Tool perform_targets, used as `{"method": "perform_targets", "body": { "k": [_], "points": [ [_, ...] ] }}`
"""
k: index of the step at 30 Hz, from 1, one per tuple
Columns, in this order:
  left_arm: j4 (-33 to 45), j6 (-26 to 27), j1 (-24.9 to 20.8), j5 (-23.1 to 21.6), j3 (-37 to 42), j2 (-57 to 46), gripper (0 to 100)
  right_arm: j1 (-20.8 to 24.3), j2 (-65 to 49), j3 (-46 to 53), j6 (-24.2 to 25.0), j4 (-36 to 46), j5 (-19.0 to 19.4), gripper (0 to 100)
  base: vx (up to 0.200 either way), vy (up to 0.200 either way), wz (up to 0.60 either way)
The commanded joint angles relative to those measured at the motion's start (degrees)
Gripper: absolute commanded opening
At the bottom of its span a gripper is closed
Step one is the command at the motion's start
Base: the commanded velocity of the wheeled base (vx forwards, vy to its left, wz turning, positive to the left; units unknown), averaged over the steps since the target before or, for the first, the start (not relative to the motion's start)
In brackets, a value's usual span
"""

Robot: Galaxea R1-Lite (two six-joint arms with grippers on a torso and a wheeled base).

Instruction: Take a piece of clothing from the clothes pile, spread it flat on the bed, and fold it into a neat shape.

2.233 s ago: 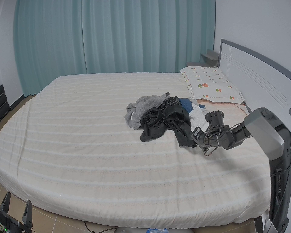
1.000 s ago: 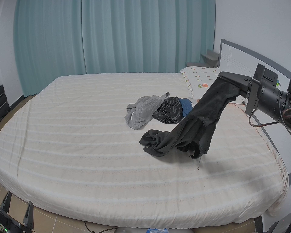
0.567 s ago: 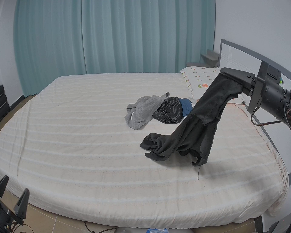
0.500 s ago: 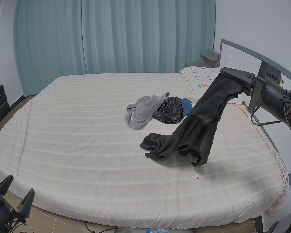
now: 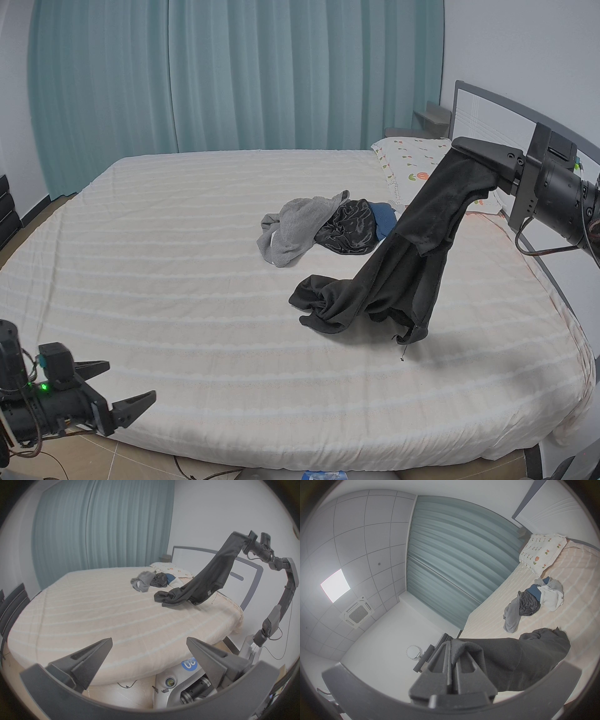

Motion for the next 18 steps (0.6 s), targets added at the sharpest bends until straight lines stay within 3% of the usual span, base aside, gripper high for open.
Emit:
{"method": "perform_targets", "body": {
  "k": [1,6,8,12,14,15,18],
  "points": [
    [-23.83,-3.21,-10.28,0.8,-1.79,38.95,100,-0.58,2.83,-0.5,0.09,-0.29,-0.21,0,0.0,0.0,0.0],
    [-42.99,-8.66,-16.52,7.57,-7.68,58.29,100,-1.46,3.09,-1.73,0.0,-0.2,-0.65,0,0.0,0.0,0.0],
    [-47.12,-10.95,-18.45,9.76,-11.46,63.39,100,-1.99,3.0,-2.26,-0.08,-0.12,-1.35,0,0.0,0.0,0.0],
    [-47.12,-11.56,-20.56,10.11,-19.45,69.98,100,-2.25,4.14,-3.58,0.0,-0.2,-1.62,0,0.0,0.0,0.0],
    [-47.12,-11.56,-20.56,10.11,-19.45,69.98,100,-2.25,4.14,-3.58,0.0,-0.2,-1.62,0,0.0,0.0,0.0],
    [-45.89,-11.74,-21.09,9.94,-24.9,72.88,100,-2.43,4.76,-4.46,0.09,-0.2,-2.49,0,0.0,0.0,0.0],
    [-45.45,-11.74,-21.44,9.85,-29.65,75.52,100,-1.72,4.76,-4.72,0.0,-0.2,-3.37,0,0.0,0.0,0.0]
  ]
}}
